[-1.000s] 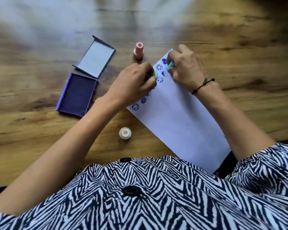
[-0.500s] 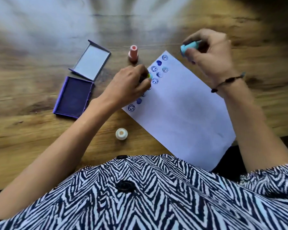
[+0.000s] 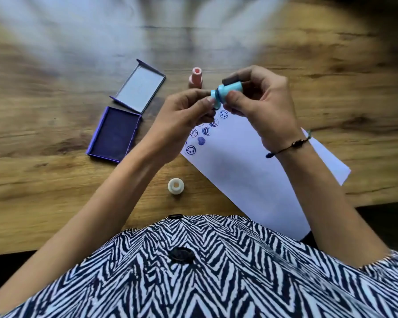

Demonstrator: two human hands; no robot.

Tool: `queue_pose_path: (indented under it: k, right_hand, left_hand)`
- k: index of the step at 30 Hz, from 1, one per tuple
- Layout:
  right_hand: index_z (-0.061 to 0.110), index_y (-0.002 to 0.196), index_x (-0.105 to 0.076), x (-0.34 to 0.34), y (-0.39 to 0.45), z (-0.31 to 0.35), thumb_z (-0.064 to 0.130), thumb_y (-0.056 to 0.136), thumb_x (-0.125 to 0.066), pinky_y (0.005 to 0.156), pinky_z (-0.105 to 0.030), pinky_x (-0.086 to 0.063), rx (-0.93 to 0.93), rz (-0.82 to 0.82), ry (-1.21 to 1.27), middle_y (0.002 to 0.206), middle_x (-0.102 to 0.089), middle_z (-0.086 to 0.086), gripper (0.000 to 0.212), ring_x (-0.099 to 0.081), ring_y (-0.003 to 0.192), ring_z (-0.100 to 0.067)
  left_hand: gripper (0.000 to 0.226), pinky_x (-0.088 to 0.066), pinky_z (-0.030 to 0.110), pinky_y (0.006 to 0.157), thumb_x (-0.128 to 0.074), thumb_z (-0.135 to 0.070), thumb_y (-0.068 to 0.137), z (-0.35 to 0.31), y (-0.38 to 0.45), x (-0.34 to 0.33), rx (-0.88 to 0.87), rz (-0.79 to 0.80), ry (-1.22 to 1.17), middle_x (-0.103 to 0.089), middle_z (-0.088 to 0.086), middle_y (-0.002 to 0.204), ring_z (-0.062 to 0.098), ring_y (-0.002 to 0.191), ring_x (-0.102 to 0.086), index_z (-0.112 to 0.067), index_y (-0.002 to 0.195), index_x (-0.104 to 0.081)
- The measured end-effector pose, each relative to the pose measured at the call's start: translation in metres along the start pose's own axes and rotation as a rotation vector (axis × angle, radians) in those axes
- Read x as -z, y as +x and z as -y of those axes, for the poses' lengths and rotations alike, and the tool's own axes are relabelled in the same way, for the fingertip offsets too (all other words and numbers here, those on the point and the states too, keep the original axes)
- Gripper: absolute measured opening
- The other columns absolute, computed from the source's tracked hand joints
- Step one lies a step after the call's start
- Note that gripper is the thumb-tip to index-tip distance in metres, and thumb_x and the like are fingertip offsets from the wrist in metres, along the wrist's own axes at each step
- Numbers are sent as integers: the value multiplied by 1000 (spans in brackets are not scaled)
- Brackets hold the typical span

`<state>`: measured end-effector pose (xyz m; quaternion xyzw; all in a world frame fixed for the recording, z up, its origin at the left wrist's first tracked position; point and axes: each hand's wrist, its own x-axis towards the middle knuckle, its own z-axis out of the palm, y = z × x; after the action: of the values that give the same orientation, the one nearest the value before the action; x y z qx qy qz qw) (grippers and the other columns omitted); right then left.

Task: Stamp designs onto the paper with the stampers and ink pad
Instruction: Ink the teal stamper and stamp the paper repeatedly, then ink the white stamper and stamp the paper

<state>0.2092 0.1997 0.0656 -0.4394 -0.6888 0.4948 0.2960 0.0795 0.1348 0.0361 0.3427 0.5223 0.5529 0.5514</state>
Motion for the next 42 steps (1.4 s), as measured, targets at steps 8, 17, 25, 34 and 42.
queue_pose_path:
  k: [8,17,25,34,42]
  right_hand:
    - [22,81,-63,-9,-5,2,5,75,-66,65,-27,-56,94,-15,-48,75,-64,2,18,-62,64,-10]
    - [9,86,-62,-44,-19,2,4,78,-65,68,-40,-58,31,-107,144,83,-67,-14,10,-65,71,-26]
    - [8,89,-63,-82,13,-2,9,77,-62,78,-38,-50,239,71,-423,92,-66,-13,13,-60,91,-31]
    - [7,117,-37,-95,24,-1,7,84,-54,70,-41,-47,311,67,-1032,116,-53,-20,37,-54,107,-38]
    - [16,106,-55,-63,-69,13,35,78,-64,75,-33,-40,305,554,-797,104,-56,-13,35,-55,93,-30]
  left_hand:
    - [20,-45,25,73,-50,-4,86,-7,-7,3,-31,-68,17,-58,8,76,15,71,-52,3,103,-57]
    - [12,-41,32,73,-53,-7,85,-8,-26,12,-125,-142,132,-58,7,73,22,75,-49,-9,89,-63]
    - [14,-41,24,67,-58,-16,83,7,-31,56,-20,-421,354,-59,-7,69,-1,58,-51,-15,94,-67]
    - [16,-44,15,60,-55,-9,83,10,-47,53,-45,-457,286,-61,-1,71,5,60,-50,-7,95,-66]
    - [17,-43,12,59,-52,-3,84,20,-68,49,-10,-421,179,-59,5,74,12,65,-49,-5,96,-64]
